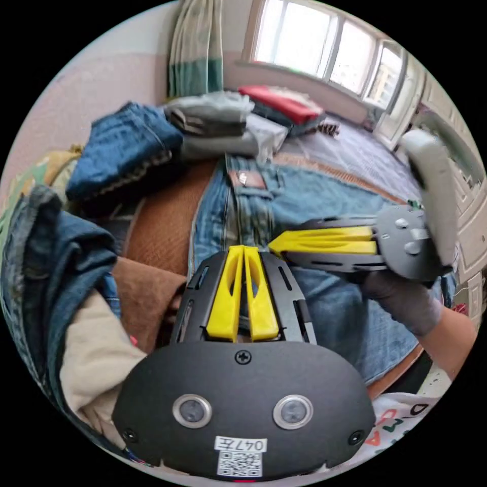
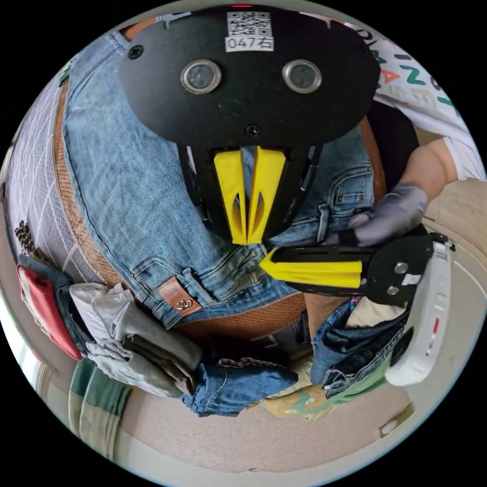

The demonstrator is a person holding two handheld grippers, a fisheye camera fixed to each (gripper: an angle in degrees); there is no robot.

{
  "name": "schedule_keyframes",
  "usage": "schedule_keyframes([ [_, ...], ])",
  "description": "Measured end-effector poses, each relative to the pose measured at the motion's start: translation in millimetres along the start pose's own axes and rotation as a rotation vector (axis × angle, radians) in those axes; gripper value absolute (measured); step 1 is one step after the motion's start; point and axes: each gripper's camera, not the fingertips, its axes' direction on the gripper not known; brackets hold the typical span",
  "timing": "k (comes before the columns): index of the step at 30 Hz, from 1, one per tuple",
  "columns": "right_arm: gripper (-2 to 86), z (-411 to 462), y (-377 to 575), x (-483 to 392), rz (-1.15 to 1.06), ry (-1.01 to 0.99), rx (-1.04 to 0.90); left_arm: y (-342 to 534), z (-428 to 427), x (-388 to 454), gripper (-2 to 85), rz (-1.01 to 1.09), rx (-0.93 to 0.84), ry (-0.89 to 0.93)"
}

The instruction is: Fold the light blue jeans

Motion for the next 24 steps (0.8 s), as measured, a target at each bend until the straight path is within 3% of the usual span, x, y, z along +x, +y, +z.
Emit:
schedule_keyframes([
  [5,-1.2,-47,-1,-16,-0.063,0.126,0.046,11,4,-33,-1.0,-0.086,0.01,0.11],
  [7,-1.2,12,-2,-17,-0.106,0.122,-0.164,14,10,-46,-1.0,-0.118,0.007,0.159],
  [13,-1.2,-21,4,-22,-0.086,0.149,-0.049,20,20,-58,-1.0,-0.125,-0.003,0.155],
  [19,-1.1,-1,5,-8,-0.078,0.031,-0.157,24,27,-77,-1.0,-0.141,-0.001,0.186],
  [24,-1.0,-42,6,-29,-0.139,0.105,0.053,24,31,-87,-1.0,-0.14,-0.002,0.182],
])
